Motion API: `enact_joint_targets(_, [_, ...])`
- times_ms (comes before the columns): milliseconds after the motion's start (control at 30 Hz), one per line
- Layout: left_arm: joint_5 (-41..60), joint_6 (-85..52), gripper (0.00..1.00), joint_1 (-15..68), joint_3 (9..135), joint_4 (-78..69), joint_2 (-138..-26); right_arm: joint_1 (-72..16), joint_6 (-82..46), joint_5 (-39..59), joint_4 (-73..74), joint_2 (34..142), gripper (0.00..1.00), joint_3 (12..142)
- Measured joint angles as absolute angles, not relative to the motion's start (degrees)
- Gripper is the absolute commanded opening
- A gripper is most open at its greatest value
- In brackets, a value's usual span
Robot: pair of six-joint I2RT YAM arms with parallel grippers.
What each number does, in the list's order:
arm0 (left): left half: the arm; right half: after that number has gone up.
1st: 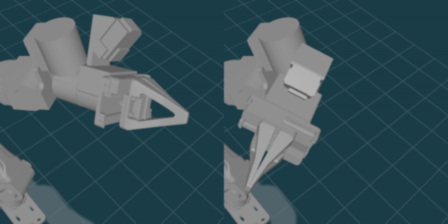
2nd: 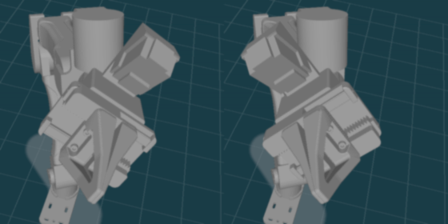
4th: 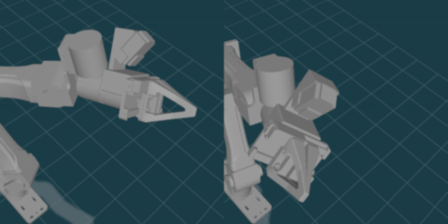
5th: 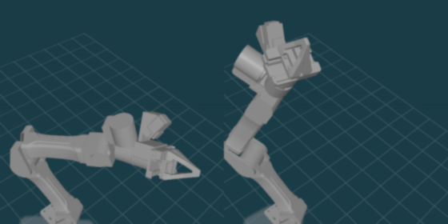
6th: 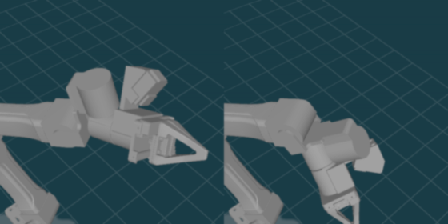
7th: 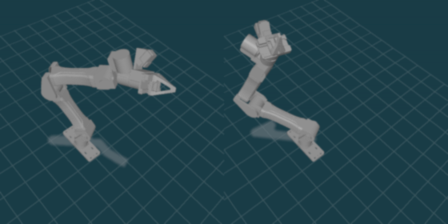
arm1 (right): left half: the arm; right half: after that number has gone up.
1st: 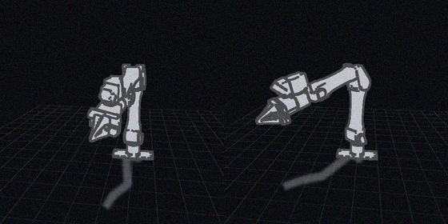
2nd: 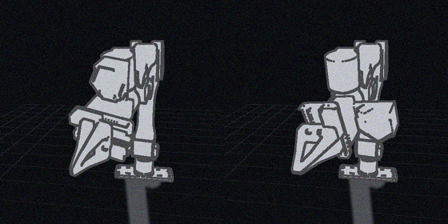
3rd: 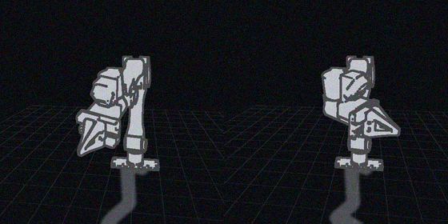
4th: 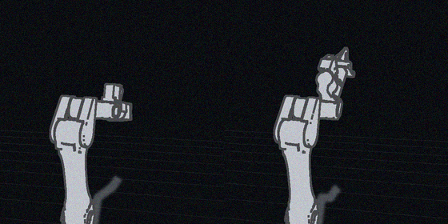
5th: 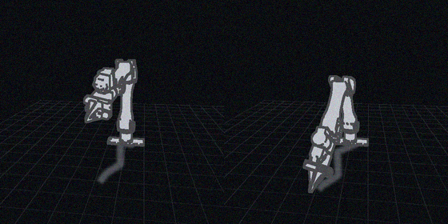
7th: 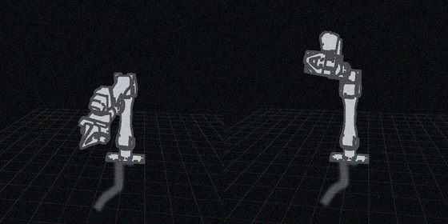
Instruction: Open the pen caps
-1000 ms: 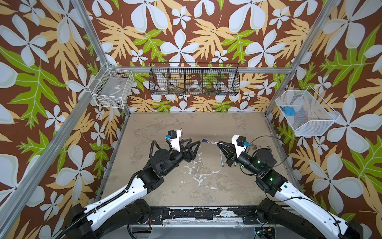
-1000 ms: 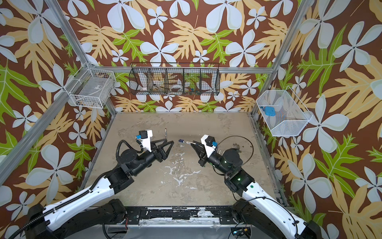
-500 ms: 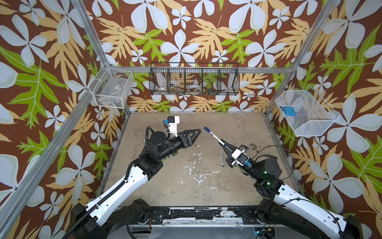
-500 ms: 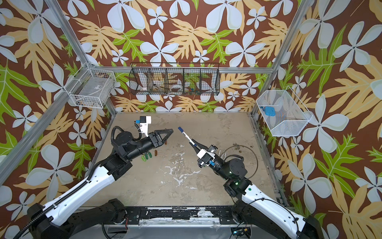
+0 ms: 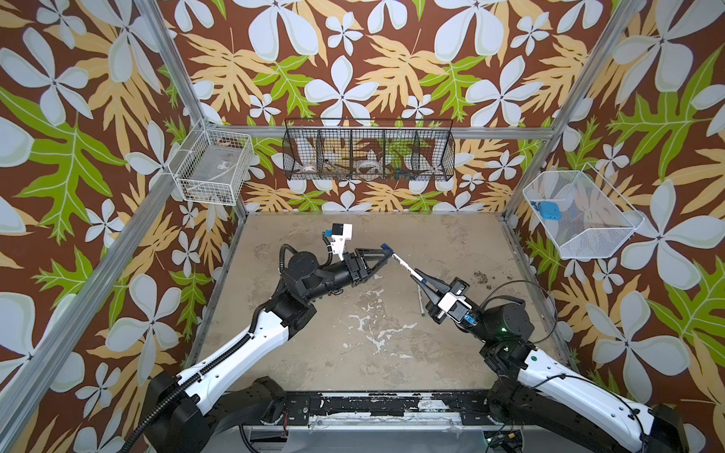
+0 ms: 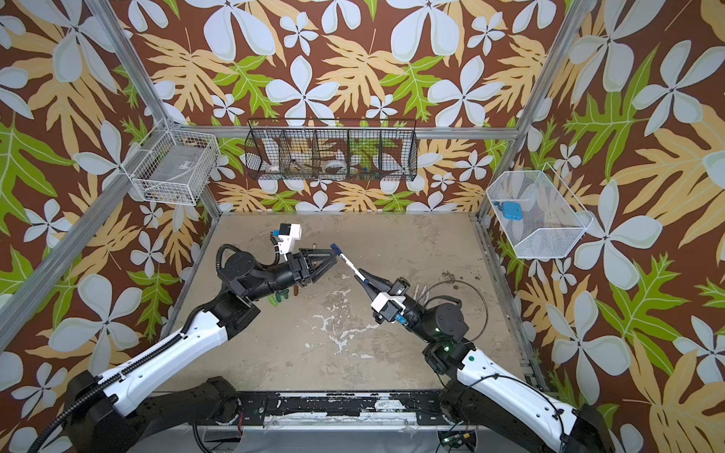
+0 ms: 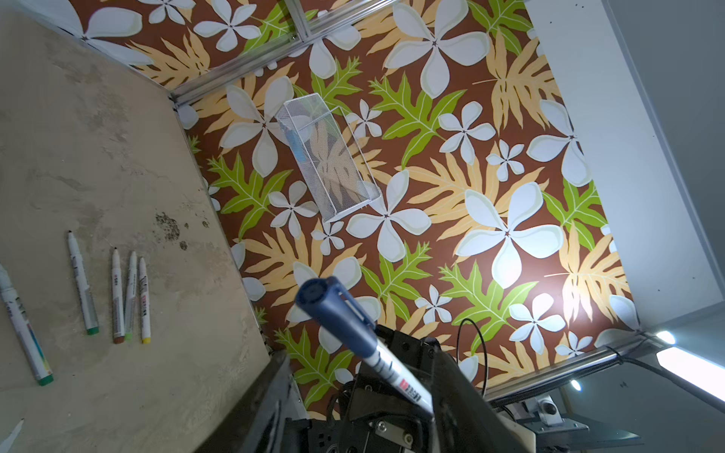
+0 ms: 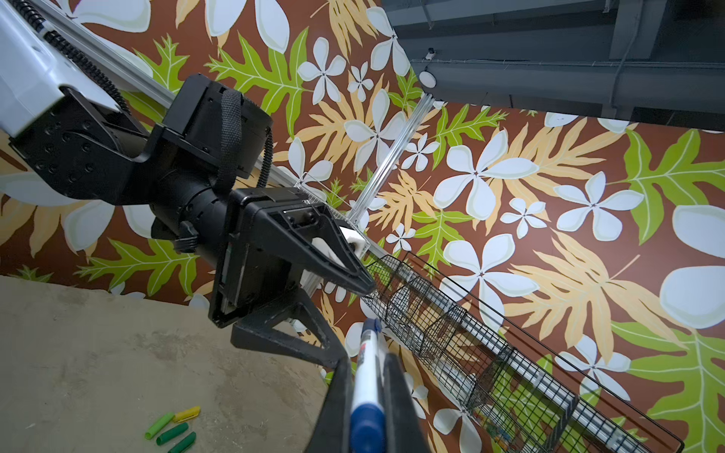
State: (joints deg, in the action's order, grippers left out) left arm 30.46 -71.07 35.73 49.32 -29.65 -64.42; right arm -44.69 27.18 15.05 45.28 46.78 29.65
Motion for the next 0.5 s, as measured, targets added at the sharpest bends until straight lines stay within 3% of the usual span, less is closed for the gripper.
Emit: enact_joint_targets(500, [31.6, -76.2, 0.22, 35.7, 48.6, -35.2, -66.4, -47.5, 27.5, 14.9, 49.8, 50.1, 0.00, 29.0])
